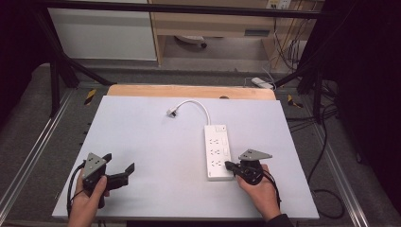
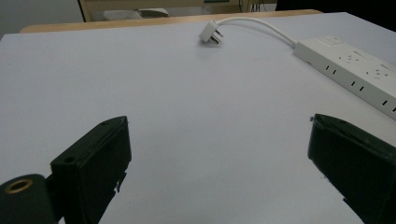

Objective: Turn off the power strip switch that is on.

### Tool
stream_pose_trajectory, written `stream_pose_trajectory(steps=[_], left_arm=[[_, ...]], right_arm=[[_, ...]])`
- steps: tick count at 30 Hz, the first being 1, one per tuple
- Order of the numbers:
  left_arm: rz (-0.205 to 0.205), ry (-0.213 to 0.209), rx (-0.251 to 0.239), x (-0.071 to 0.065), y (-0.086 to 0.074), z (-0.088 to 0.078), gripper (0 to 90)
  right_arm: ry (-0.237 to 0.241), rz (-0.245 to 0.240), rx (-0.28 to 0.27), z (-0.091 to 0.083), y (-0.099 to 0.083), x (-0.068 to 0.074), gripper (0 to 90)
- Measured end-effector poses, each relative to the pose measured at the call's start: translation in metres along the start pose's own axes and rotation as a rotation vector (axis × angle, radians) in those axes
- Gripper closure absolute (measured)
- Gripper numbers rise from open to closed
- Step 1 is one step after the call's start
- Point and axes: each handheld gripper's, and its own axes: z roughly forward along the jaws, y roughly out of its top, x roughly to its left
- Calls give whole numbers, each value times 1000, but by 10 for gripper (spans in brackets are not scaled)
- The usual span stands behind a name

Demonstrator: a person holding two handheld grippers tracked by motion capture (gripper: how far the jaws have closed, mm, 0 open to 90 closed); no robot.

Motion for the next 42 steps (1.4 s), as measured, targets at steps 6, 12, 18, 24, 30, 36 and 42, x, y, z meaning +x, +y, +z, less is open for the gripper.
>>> stream_pose_trajectory(steps=[6,12,18,24,30,36,42], left_arm=[[0,0,0,0,0,0,59],[-4,0,-2,0,0,0,59],[-2,0,-2,0,0,0,59],[0,-1,-1,0,0,0,59],[1,0,-1,0,0,0,59],[0,-2,-1,0,0,1,59],[4,-2,1,0,0,1,59]], right_arm=[[0,2,0,0,0,0,900],[-19,1,-39,-3,3,-2,900],[-19,0,-28,-2,2,-3,900],[-23,-7,-24,0,2,-4,900],[-21,-6,-23,0,2,-3,900],[-21,-5,-24,0,2,-3,900],[-23,-9,-26,0,1,-3,900]])
